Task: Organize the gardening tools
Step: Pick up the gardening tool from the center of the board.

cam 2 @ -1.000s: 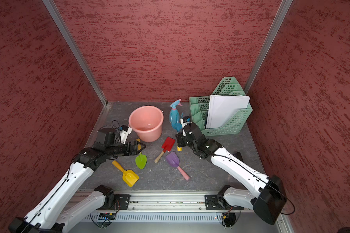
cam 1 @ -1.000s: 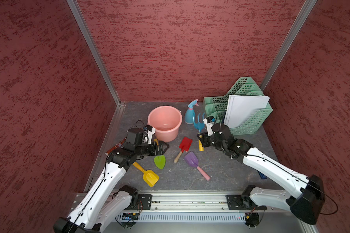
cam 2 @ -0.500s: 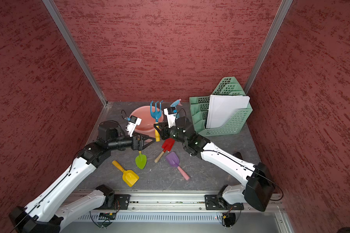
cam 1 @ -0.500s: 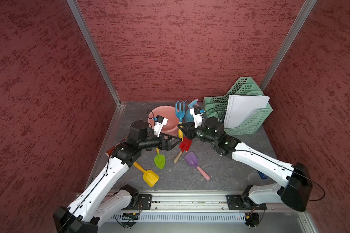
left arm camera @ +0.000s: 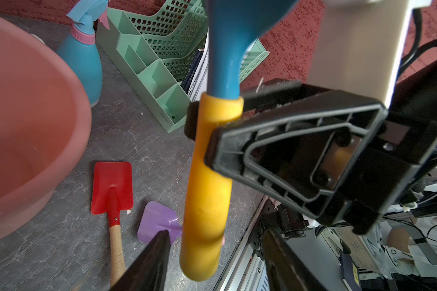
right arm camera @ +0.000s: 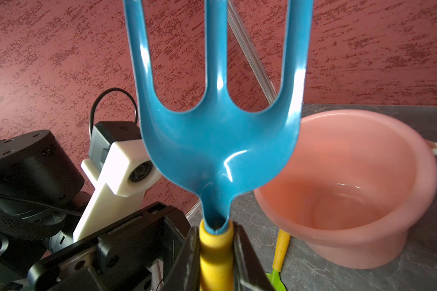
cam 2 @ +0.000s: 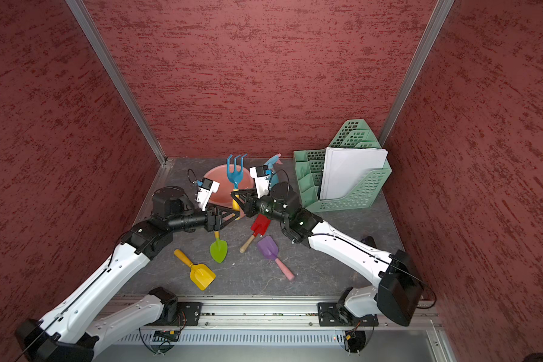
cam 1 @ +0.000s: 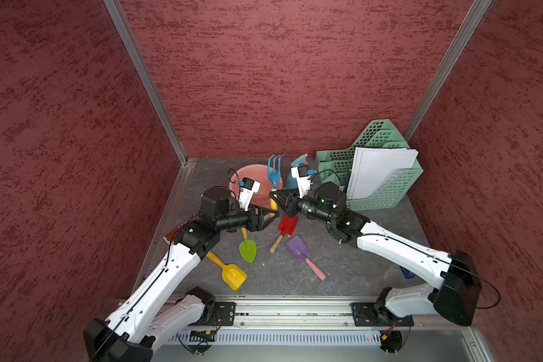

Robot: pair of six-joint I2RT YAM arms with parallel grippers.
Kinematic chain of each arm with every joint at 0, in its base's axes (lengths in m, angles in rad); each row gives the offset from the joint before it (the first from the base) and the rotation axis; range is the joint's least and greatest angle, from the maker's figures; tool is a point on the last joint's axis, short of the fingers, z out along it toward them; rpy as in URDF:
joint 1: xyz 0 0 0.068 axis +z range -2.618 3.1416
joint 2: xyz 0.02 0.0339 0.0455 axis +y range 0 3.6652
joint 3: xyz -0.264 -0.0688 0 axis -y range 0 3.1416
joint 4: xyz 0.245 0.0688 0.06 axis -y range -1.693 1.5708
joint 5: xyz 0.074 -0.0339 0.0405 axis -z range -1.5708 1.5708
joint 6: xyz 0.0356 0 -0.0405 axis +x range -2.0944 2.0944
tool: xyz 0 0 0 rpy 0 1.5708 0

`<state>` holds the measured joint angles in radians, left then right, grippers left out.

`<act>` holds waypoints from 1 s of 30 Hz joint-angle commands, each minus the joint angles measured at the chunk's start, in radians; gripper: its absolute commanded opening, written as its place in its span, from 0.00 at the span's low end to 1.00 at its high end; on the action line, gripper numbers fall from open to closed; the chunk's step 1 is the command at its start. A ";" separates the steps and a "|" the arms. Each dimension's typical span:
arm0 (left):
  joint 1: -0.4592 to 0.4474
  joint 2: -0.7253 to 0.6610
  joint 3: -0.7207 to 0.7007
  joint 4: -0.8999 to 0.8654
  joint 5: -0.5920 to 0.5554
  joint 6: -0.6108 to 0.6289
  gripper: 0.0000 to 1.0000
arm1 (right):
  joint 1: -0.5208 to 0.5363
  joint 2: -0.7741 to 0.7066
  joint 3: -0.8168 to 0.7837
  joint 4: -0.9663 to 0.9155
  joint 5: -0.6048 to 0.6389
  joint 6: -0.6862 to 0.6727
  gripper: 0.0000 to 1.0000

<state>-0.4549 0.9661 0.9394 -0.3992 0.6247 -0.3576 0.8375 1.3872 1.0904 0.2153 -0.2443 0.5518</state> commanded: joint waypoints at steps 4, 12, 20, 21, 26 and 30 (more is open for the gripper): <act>-0.004 0.015 0.038 0.024 -0.014 0.030 0.52 | 0.014 0.012 0.034 0.050 -0.047 0.018 0.00; -0.002 0.040 0.040 0.028 -0.020 0.032 0.19 | 0.015 0.025 0.041 0.048 -0.066 0.019 0.00; 0.004 0.044 0.049 0.012 -0.079 0.070 0.00 | 0.015 0.019 0.038 0.009 -0.042 -0.010 0.41; 0.008 0.043 0.052 0.002 -0.097 0.089 0.00 | 0.015 0.008 0.033 0.002 -0.020 -0.023 0.53; 0.078 0.062 0.070 0.008 -0.158 0.152 0.00 | 0.012 -0.064 0.005 -0.049 0.125 -0.092 0.86; 0.125 0.106 0.077 0.083 -0.242 0.209 0.00 | 0.003 -0.105 -0.023 -0.068 0.186 -0.118 0.98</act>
<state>-0.3534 1.0451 0.9806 -0.3916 0.4629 -0.2207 0.8448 1.3224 1.0874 0.1665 -0.1459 0.4770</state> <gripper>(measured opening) 0.258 0.981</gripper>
